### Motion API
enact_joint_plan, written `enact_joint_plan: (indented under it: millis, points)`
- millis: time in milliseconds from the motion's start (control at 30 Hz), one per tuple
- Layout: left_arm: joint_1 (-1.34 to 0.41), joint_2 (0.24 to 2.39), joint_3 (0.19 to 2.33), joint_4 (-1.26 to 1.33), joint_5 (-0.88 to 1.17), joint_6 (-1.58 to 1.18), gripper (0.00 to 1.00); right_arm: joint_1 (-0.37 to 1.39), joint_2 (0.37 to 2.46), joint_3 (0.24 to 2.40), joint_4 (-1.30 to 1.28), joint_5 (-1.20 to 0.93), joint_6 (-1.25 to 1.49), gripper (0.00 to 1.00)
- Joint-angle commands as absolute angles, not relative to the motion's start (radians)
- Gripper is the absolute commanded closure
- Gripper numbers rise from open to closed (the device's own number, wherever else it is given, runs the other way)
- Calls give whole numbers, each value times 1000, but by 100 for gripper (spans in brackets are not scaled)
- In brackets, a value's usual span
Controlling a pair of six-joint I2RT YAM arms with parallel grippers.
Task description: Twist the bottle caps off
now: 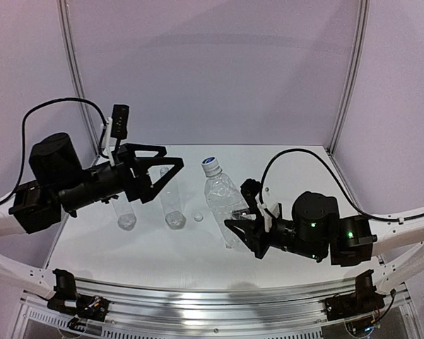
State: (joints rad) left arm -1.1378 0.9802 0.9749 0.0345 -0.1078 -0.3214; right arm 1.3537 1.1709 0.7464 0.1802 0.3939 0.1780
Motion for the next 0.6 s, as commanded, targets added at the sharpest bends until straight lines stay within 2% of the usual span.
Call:
enact_joint_plan:
  millis: [0,100,200,567]
  points:
    - [-1075,926,921,63,193,-270,1,1352,1122,716,240,130,150,73]
    - [-1055,929,895,152,359,-271,1,1352,1120,720,253,-41,143,73]
    - [-1057,944,883,211,438,-274,1,1352,1125,721,268,-153,143,73]
    - [-1120,965,900,199,474,-197,7,1353,1160,752,243,-180,155,73]
